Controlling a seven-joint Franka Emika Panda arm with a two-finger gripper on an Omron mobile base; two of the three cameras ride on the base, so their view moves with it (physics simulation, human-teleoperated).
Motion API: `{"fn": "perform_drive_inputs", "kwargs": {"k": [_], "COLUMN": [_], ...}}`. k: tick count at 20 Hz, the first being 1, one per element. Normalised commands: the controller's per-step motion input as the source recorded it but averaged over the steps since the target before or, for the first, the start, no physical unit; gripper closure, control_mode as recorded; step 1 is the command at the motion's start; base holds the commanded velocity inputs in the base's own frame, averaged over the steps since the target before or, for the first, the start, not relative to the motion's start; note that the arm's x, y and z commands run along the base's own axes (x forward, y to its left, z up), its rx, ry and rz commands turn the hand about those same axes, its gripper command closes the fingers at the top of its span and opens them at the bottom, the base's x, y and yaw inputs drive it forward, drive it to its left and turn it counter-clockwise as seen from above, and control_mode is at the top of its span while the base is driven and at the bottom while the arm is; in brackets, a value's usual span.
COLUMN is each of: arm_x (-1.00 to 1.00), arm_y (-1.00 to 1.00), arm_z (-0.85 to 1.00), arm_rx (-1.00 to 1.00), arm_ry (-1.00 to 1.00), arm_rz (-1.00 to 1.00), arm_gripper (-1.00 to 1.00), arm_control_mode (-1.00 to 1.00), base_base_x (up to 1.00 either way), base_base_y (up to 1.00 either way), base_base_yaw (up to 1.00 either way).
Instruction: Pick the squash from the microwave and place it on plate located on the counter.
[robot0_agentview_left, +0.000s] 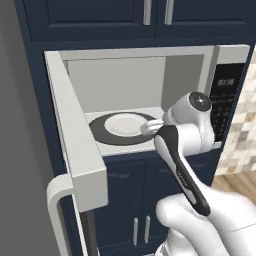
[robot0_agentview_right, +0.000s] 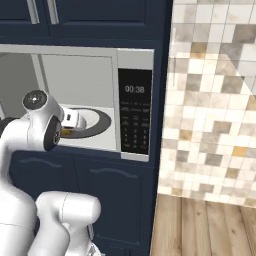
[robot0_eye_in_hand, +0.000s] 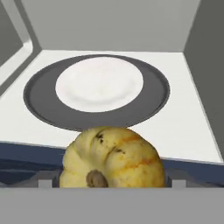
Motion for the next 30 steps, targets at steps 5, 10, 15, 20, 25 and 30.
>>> {"fn": "perform_drive_inputs", "kwargs": {"k": [5, 10, 15, 20, 25, 30], "arm_x": [-0.99, -0.92, -0.49, -0.17, -0.02, -0.03], "arm_y": [-0.15, -0.47, -0.30, -0.03, 0.00, 0.00], "arm_z": [0.28, 0.13, 0.28, 0.22, 0.11, 0.00], "arm_rx": [0.00, 0.00, -0.02, -0.04, -0.04, 0.00], "arm_ry": [0.24, 0.24, 0.19, 0.10, 0.03, 0.00], "arm_rz": [-0.11, -0.04, 0.00, 0.00, 0.00, 0.01], "arm_gripper": [1.00, 1.00, 1.00, 1.00, 1.00, 1.00], "arm_control_mode": [-1.00, -1.00, -1.00, -1.00, -1.00, 1.00], "base_base_x": [0.00, 0.00, 0.00, 0.00, 0.00, -0.06], "base_base_y": [0.00, 0.00, 0.00, 0.00, 0.00, 0.00], "base_base_yaw": [0.00, 0.00, 0.00, 0.00, 0.00, 0.02]}}
